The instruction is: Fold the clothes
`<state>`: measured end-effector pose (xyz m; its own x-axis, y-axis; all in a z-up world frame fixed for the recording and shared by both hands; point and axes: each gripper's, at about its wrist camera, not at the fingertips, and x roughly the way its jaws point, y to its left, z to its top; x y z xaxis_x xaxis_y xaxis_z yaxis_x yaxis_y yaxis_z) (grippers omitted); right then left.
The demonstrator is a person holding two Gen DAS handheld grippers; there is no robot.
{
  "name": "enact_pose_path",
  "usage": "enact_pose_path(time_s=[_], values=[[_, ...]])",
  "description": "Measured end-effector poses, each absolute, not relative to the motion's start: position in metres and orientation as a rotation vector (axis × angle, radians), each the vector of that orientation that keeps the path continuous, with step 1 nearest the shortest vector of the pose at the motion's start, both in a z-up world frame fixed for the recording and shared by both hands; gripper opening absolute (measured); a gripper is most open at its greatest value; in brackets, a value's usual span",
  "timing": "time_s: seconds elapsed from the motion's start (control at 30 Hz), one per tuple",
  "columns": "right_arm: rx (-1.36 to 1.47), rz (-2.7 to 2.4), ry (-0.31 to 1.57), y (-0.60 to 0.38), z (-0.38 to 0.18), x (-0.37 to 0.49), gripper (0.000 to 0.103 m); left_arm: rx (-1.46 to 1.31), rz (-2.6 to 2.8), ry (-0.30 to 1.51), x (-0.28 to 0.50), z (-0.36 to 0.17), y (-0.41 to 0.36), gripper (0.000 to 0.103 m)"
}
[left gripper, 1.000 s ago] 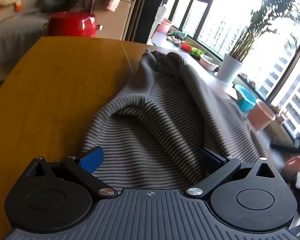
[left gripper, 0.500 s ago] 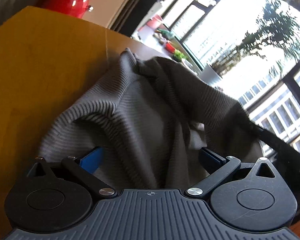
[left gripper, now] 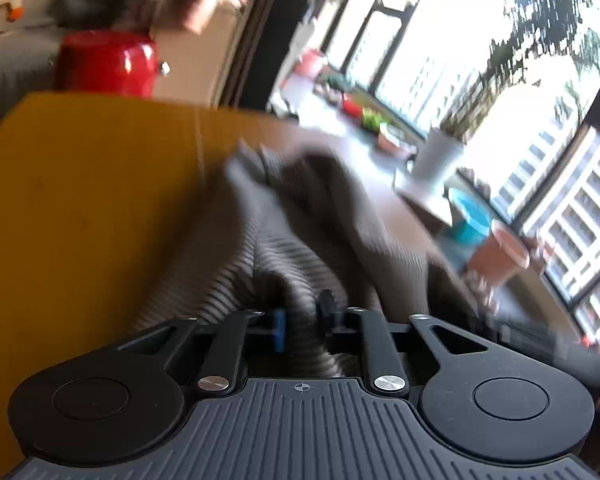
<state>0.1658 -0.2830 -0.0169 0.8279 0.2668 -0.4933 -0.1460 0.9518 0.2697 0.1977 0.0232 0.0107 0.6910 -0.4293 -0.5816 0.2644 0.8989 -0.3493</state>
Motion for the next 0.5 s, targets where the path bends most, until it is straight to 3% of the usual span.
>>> enact_pose_path(time_s=[0.1, 0.27, 0.33, 0.4, 0.47, 0.5], values=[[0.199, 0.201, 0.567, -0.281, -0.015, 0.174, 0.01, -0.283, -0.302, 0.638, 0.222, 0.033, 0.068, 0.016], [0.143, 0.165, 0.593, -0.267, -0.013, 0.188, 0.01, -0.419, -0.374, 0.764, 0.258, 0.015, 0.125, 0.017], [0.089, 0.162, 0.609, -0.26, -0.007, 0.195, 0.012, -0.433, -0.406, 0.855, 0.266, -0.002, 0.134, 0.03], [0.015, 0.137, 0.593, -0.257, 0.007, 0.197, 0.019, -0.437, -0.434, 0.914, 0.266, -0.013, 0.142, 0.074], [-0.061, 0.109, 0.535, -0.253, 0.026, 0.196, 0.027, -0.416, -0.45, 0.907, 0.26, -0.011, 0.149, 0.091], [-0.085, 0.113, 0.5, -0.249, 0.036, 0.195, 0.039, -0.405, -0.466, 0.896, 0.258, -0.007, 0.153, 0.092]])
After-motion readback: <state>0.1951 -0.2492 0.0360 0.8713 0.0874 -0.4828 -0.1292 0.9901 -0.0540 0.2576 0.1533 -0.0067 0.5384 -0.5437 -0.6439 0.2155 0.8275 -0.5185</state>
